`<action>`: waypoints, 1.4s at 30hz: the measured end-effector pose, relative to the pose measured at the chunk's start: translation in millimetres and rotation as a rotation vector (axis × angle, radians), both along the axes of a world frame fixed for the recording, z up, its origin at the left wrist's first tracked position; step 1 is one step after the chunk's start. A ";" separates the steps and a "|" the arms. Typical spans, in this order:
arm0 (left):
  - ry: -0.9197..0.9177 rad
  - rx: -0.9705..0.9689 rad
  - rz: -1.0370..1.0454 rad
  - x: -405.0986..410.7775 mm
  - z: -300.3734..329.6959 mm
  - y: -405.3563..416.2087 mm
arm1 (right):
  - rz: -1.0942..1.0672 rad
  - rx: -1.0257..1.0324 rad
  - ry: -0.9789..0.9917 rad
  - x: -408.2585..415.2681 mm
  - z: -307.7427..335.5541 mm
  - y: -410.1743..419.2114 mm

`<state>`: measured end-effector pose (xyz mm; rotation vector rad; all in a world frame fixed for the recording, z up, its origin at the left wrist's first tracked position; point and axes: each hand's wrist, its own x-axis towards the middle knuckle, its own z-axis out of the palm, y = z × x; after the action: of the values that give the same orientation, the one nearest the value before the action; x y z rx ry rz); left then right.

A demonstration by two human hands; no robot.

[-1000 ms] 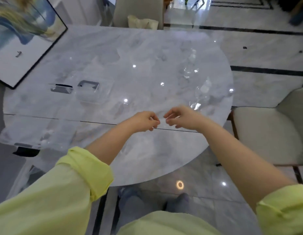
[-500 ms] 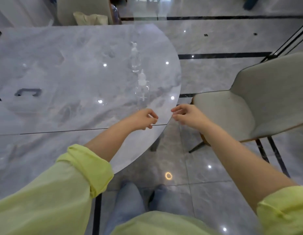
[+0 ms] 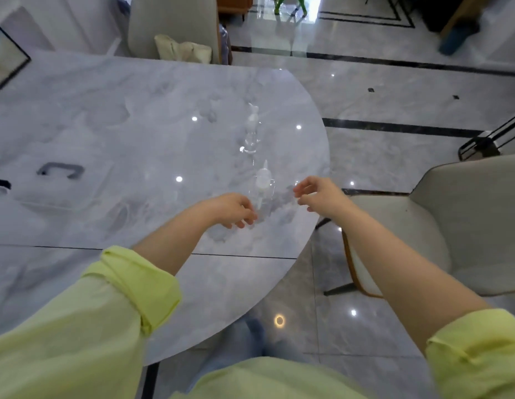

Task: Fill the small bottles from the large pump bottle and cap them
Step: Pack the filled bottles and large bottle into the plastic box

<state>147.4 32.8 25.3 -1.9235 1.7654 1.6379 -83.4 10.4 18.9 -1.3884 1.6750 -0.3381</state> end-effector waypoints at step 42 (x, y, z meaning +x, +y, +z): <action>0.018 0.186 0.686 -16.6 -48.6 -229.8 | 0.498 0.104 -0.076 48.8 -79.5 -312.8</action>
<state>130.8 -196.9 -23.3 -2.5822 0.9368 1.8986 -34.6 -302.4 -60.5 -1.6315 1.2135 -0.0168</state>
